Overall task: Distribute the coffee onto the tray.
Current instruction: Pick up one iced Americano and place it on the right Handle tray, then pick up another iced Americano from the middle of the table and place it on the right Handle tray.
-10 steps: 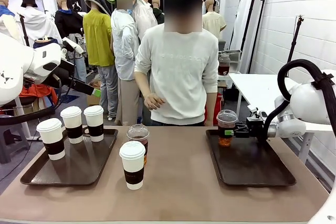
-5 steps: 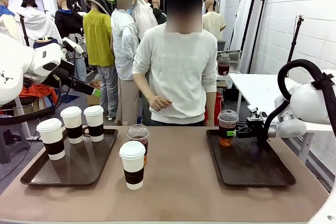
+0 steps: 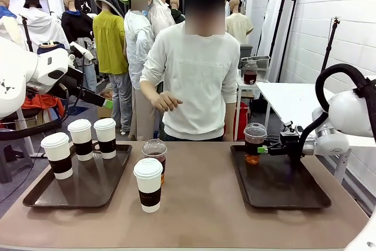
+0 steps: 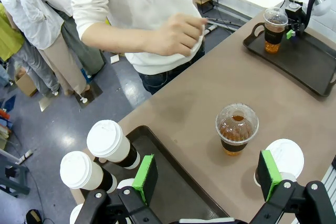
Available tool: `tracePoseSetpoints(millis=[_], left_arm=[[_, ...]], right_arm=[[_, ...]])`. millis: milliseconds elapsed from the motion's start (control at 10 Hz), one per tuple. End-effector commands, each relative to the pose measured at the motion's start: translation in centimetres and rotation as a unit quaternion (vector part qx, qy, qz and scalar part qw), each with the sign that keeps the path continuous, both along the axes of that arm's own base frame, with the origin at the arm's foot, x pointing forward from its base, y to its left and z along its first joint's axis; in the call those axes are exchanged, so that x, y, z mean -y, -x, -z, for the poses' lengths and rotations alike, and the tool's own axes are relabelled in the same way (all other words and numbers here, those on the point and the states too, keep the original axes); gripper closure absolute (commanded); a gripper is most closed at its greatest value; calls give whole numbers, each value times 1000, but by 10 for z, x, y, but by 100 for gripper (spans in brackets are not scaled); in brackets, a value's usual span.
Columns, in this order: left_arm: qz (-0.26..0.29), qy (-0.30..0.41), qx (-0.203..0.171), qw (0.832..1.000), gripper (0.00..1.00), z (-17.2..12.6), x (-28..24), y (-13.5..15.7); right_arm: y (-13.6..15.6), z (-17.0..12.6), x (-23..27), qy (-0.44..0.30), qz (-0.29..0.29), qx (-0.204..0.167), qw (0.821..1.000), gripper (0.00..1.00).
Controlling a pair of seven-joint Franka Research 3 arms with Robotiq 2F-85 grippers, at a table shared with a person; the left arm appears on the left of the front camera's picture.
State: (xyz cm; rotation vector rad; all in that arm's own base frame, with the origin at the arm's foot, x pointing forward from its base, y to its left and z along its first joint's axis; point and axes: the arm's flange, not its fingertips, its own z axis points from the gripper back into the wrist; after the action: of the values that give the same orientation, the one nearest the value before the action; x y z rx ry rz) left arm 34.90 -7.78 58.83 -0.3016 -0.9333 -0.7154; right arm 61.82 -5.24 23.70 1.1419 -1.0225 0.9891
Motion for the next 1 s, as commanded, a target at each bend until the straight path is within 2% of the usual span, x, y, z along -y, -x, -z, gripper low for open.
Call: tracePoseSetpoints(millis=[0, 500, 900], left_arm=[[4, 3, -3, 1000, 0, 1, 0, 1], [4, 3, -3, 1000, 0, 1, 0, 1], [4, 3, -3, 1000, 0, 1, 0, 1]], right_arm=[[21, -4, 5, 16, 14, -14, 1000, 0], [54, -4, 27, 23, 53, -10, 998, 0], [43, -2, 30, 9, 42, -20, 999, 0]])
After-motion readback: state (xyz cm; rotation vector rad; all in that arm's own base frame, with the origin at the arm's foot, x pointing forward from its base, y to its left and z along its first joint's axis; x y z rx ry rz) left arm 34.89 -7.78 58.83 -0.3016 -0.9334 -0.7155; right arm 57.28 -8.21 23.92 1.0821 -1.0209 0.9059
